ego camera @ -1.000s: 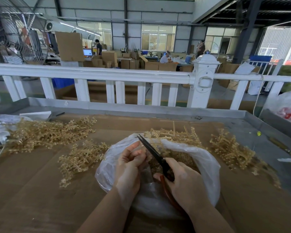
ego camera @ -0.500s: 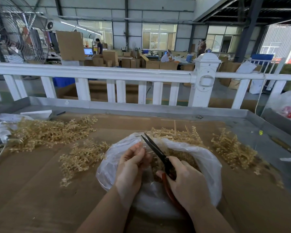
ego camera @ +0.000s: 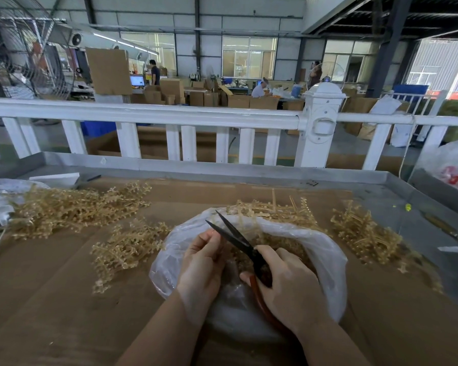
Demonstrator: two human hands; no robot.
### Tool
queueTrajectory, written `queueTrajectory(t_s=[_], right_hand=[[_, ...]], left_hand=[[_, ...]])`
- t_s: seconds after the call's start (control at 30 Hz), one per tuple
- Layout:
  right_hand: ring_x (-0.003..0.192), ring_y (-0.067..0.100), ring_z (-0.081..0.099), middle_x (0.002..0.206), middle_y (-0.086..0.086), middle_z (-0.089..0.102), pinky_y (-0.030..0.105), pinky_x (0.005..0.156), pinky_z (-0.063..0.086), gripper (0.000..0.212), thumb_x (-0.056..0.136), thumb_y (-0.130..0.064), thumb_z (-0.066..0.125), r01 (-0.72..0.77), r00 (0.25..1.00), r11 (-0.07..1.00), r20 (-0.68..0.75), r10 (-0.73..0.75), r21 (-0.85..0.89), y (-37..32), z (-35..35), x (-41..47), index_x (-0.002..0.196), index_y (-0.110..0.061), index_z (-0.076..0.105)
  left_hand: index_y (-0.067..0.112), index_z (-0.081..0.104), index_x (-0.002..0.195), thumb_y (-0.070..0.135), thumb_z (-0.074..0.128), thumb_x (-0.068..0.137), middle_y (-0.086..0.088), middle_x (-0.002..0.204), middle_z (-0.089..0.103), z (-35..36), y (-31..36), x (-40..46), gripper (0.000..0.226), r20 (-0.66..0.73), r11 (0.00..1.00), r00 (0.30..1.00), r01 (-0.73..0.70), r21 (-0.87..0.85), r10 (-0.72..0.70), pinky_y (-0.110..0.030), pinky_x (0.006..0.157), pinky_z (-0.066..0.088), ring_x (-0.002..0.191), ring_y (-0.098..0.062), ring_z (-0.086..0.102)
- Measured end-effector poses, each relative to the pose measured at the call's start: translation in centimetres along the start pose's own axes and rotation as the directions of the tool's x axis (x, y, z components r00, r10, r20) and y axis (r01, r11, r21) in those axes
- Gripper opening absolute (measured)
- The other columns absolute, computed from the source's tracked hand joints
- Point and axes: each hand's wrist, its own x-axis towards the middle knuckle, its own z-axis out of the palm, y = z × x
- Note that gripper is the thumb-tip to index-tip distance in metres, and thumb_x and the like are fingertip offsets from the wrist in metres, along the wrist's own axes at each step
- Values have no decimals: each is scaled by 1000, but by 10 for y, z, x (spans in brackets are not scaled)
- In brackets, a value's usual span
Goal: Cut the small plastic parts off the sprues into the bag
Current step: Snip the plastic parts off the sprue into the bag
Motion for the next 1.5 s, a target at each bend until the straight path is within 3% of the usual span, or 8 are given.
queueTrajectory(t_s=[0.33, 0.43, 0.73, 0.83, 0.97, 1.2, 1.4, 1.5], right_hand=[[94, 18, 60, 96, -4, 61, 30, 75, 54, 54, 81, -63, 47, -22, 996, 999, 91, 25, -25, 1, 2, -1, 119, -27, 57], [97, 17, 59, 99, -4, 61, 30, 78, 53, 52, 83, -61, 49, -23, 994, 999, 110, 25, -23, 0, 2, 0, 121, -28, 56], [94, 17, 61, 97, -5, 63, 30, 77, 55, 50, 82, -60, 51, -20, 995, 1000, 97, 19, 10, -3, -2, 1, 117, -25, 59], [90, 14, 63, 95, -6, 64, 25, 74, 52, 50, 82, -61, 49, -19, 997, 999, 81, 17, 28, -4, -3, 2, 114, -24, 60], [84, 12, 64, 92, -6, 65, 19, 71, 47, 44, 82, -54, 60, -21, 997, 1000, 70, 20, 18, -4, -4, 2, 113, -23, 62], [71, 16, 65, 84, -2, 66, 27, 61, 56, 43, 82, -50, 65, 7, 998, 1000, 67, -8, 13, -5, -4, 3, 111, -19, 63], [80, 17, 65, 91, -2, 66, 29, 71, 55, 47, 87, -54, 57, 3, 996, 1000, 93, -5, 27, -4, -3, 4, 121, -22, 59], [84, 16, 65, 95, -3, 66, 27, 74, 54, 50, 87, -56, 53, 5, 995, 1000, 103, -7, 20, -4, -3, 4, 125, -23, 57]], left_hand=[[5, 60, 87, 1, 40, 97, -9, 75, 69, 0, 2, -1, 23, 48, 999, 998, 49, 3, -49, -23, 58, 57, 66, -16, 68], [4, 60, 87, -2, 38, 97, -8, 71, 71, 0, 2, -2, 25, 84, 999, 995, 46, -12, -45, -22, 54, 55, 62, -15, 69], [0, 60, 91, -5, 36, 95, -13, 78, 70, 0, 1, -3, 25, 188, 1000, 982, 23, -3, -22, -27, 63, 58, 71, -20, 70], [0, 60, 89, -3, 42, 89, -15, 78, 68, 0, -1, -4, 18, 224, 999, 974, 37, 10, -38, -29, 63, 58, 71, -22, 69], [0, 57, 87, 4, 50, 80, -17, 81, 65, 0, -1, -4, 11, 280, 998, 958, 47, 31, -54, -31, 64, 57, 72, -23, 67], [0, 57, 85, 4, 52, 78, -14, 75, 67, 1, -3, -4, 10, 278, 999, 959, 54, 3, -53, -29, 63, 58, 67, -21, 67], [1, 56, 81, -2, 46, 88, -14, 72, 66, 1, -3, -2, 12, 235, 998, 970, 56, -3, -54, -27, 60, 57, 65, -20, 67], [2, 57, 78, 1, 50, 82, -14, 72, 67, 1, -4, -2, 8, 232, 998, 971, 62, -6, -59, -27, 60, 57, 65, -21, 68]])
